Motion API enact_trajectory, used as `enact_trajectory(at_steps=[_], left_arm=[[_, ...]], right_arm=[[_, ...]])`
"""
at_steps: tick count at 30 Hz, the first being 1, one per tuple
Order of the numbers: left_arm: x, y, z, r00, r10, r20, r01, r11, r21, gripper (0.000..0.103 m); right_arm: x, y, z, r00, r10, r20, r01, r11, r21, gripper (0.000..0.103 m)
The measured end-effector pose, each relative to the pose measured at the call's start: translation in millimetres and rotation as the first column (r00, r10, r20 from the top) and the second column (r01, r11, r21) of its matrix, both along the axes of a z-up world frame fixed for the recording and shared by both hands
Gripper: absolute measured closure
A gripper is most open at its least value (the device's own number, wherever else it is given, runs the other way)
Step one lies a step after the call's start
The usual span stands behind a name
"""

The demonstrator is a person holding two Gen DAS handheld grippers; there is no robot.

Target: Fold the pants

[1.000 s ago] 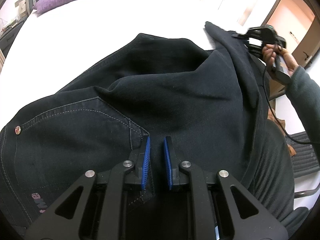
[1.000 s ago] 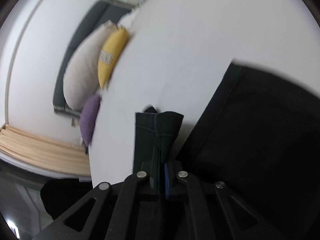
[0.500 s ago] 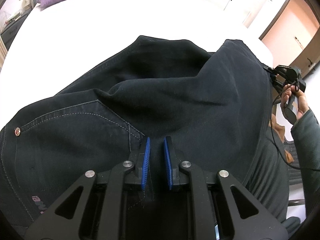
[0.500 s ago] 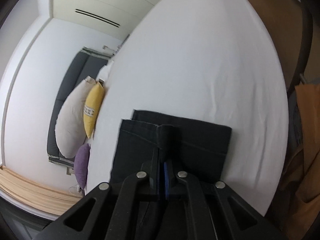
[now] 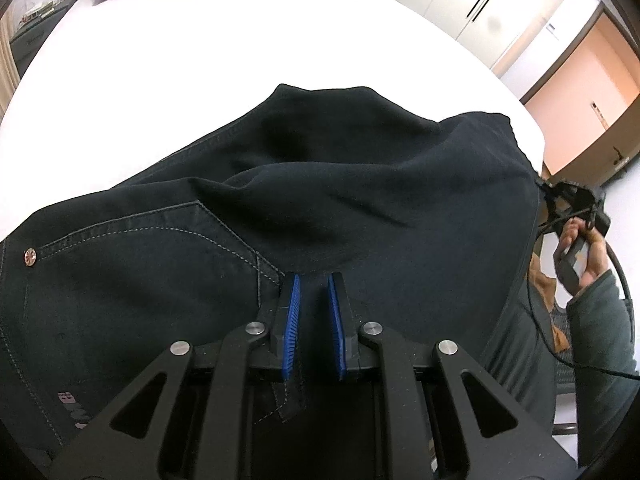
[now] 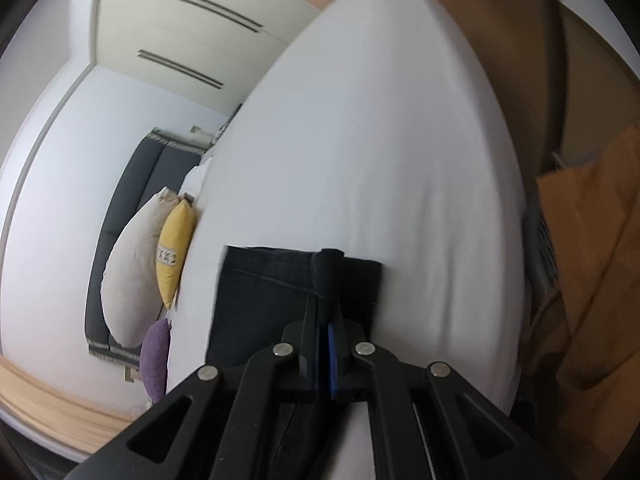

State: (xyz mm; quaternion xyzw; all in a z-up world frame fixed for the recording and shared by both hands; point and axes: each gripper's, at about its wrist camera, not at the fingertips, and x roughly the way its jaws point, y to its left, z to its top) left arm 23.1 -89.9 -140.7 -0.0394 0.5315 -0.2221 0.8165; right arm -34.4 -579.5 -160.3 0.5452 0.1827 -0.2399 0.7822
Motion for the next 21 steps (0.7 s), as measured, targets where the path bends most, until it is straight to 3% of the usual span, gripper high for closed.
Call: enact_trajectory(at_steps=[5, 12, 14, 16, 19, 21], left_arm=[[0.2, 12.0, 0.2, 1.0, 0.015, 0.006, -0.015, 1.0, -0.004, 0.089], [-3.1, 17.5, 2.9, 1.0, 0.022, 0.003, -0.022, 0.999, -0.025, 0.089], [-4.1, 20.6, 5.9, 0.999, 0.031, 0.012, -0.031, 0.999, -0.029, 0.089], [-3.8, 25.8, 9.6, 0.998, 0.052, 0.033, -0.051, 0.998, -0.027, 0.089], [-4.1, 38.3, 15.1, 0.994, 0.09, 0.058, -0.087, 0.995, -0.043, 0.089], [-4.2, 45.0, 17.3, 0.992, 0.105, 0.066, -0.102, 0.993, -0.051, 0.089]], right_arm=[[6.5, 2.9, 26.5, 0.999, 0.034, 0.039, -0.031, 0.997, -0.074, 0.099], [3.3, -1.7, -8.4, 1.0, -0.003, -0.029, 0.004, 1.0, 0.012, 0.102], [4.5, 0.5, -0.3, 0.999, 0.008, -0.054, -0.009, 1.0, -0.027, 0.101], [6.8, -0.7, 8.7, 0.996, 0.026, -0.088, -0.03, 0.999, -0.045, 0.094], [-0.8, -2.6, 22.4, 0.99, -0.001, -0.14, -0.011, 0.996, -0.09, 0.076], [-8.6, -2.8, 35.8, 0.976, -0.044, -0.212, 0.014, 0.99, -0.143, 0.073]])
